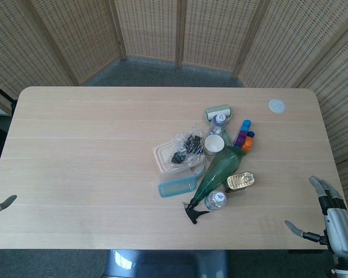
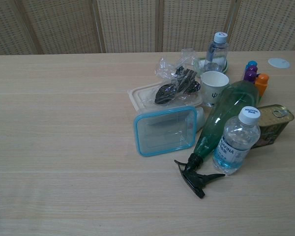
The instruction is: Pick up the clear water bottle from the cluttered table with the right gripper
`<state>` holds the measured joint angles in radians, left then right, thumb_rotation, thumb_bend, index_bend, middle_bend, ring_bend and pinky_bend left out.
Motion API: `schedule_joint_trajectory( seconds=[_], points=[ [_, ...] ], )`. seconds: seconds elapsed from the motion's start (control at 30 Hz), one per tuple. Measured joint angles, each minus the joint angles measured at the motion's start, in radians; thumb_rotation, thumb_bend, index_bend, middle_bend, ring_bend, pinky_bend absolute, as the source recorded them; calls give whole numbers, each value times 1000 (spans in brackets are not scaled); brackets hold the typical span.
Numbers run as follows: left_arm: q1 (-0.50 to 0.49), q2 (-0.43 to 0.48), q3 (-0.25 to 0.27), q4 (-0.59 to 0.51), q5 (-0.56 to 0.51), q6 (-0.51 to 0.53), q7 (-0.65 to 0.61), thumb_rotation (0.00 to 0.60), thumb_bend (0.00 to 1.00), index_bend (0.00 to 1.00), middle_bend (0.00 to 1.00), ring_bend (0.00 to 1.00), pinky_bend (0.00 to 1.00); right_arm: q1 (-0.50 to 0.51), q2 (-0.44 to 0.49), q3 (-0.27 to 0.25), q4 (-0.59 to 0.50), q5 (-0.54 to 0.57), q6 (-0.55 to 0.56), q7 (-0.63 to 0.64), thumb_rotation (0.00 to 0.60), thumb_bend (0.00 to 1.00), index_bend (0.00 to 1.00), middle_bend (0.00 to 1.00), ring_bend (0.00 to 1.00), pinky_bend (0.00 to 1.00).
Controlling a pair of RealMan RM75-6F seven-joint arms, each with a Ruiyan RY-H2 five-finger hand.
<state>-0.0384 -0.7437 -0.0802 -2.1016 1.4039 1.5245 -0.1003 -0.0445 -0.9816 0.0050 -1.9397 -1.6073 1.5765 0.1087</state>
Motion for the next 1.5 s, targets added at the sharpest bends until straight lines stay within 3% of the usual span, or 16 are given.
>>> schedule_joint_trajectory(
  seconds=[0.4,0.67,1.17,1.5],
  points=[
    [2,2,1,-6,6,0,-2,600,0,0,0,0,0,6,-2,-7,0,-8,-15,7,414,0,0,0,0,0],
    [4,6,-6,-4,-15,7,-7,600,0,0,0,0,0,41,-11,-7,-6,2,-81,32,414,0,0,0,0,0],
    [-5,-7,-9,-3,-29,-9,13,600,0,0,0,0,0,169,-159,31,-11,59,-245,-50,444,0,0,0,0,0],
    [-2,-1,-9,-3,-27,-6,3,600,0,0,0,0,0,201,-297,9,-16,57,-296,-118,446,0,0,0,0,0]
  ],
)
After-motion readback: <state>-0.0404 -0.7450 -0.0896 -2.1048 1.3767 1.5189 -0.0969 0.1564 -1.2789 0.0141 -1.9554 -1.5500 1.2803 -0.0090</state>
